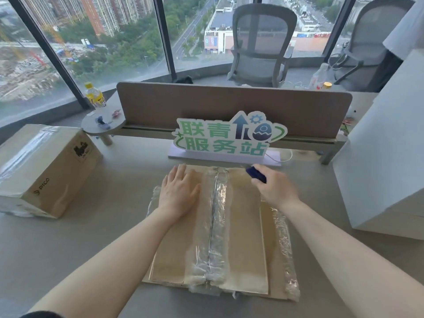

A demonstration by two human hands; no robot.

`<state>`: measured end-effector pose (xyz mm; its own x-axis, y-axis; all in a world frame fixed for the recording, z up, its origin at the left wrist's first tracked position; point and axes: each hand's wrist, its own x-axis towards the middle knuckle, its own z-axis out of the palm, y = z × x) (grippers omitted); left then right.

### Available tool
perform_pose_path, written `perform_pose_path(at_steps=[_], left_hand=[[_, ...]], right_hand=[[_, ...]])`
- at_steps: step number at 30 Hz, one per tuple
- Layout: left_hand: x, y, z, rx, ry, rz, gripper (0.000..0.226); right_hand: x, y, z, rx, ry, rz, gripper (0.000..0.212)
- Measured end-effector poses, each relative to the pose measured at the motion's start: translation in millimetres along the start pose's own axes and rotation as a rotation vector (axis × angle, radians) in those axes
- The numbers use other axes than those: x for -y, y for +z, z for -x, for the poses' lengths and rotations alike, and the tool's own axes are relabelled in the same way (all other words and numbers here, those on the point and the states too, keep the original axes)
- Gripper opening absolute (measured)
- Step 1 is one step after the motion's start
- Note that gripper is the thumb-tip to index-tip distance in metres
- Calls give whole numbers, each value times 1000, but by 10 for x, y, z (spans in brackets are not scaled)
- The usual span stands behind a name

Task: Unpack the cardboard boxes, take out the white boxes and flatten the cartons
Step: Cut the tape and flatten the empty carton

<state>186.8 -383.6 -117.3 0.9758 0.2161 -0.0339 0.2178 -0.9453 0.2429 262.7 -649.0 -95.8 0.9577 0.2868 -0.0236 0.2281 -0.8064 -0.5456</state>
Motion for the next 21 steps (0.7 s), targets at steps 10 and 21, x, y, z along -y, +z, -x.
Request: perform_pose_path(at_steps=[10, 21], left_hand=[[137, 212, -430, 77, 6, 120, 69], [156, 271, -457, 38, 10, 124, 65]], right_hand=[[789, 103, -891, 341, -318, 589, 45], [1042, -37, -1234, 521, -481, 776, 46]])
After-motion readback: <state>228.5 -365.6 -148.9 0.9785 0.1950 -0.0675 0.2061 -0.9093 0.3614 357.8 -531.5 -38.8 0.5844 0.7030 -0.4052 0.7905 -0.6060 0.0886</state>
